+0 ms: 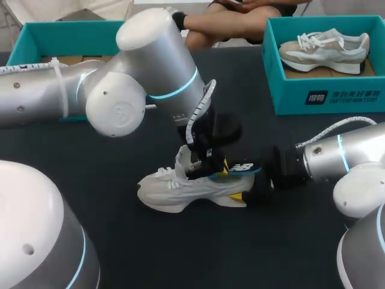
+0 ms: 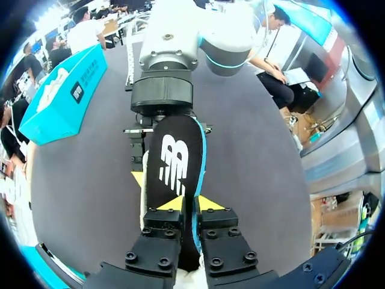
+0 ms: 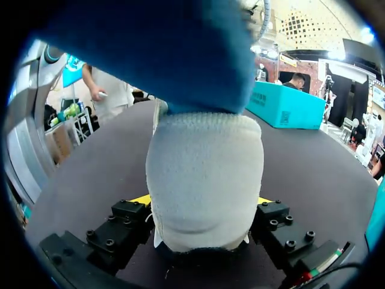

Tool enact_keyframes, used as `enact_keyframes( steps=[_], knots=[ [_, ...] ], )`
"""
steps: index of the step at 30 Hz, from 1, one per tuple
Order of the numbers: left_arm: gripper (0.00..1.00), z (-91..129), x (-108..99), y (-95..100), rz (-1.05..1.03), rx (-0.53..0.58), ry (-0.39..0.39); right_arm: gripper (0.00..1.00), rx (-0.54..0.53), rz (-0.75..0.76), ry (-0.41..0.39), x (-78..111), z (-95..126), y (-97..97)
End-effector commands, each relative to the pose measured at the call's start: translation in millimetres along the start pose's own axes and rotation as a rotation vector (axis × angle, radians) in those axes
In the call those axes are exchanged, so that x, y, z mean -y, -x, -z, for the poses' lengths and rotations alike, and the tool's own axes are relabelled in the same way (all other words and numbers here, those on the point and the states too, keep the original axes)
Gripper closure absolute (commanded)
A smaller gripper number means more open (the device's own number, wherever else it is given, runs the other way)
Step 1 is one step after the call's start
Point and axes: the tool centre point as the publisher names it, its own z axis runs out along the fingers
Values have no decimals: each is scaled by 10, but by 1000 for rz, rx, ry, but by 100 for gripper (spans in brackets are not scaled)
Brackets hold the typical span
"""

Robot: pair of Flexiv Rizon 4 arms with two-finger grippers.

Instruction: Take the shoe out of the shoebox, open the shoe tongue, remove and reinsert the insole, then place the shoe into the shoebox

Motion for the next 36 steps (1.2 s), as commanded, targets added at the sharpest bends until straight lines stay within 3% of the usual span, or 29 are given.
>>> enact_keyframes(
  steps=[1, 4, 19, 27, 36],
  knots=[
    [59, 54, -68, -92, -12, 64, -26, 100, 3, -1, -6, 32, -51, 3],
    [52, 78, -52, -103, -19, 128, -34, 100, 3, -1, -6, 32, -51, 3],
    [57, -26, 10, -69, -36, 457, -47, 100, 3, -1, -6, 32, -51, 3],
    [62, -135, 29, -20, -25, 542, -62, 100, 3, -1, -6, 32, -51, 3],
    [65, -172, 4, 79, -16, 566, -76, 100, 3, -1, -6, 32, -51, 3]
  ],
)
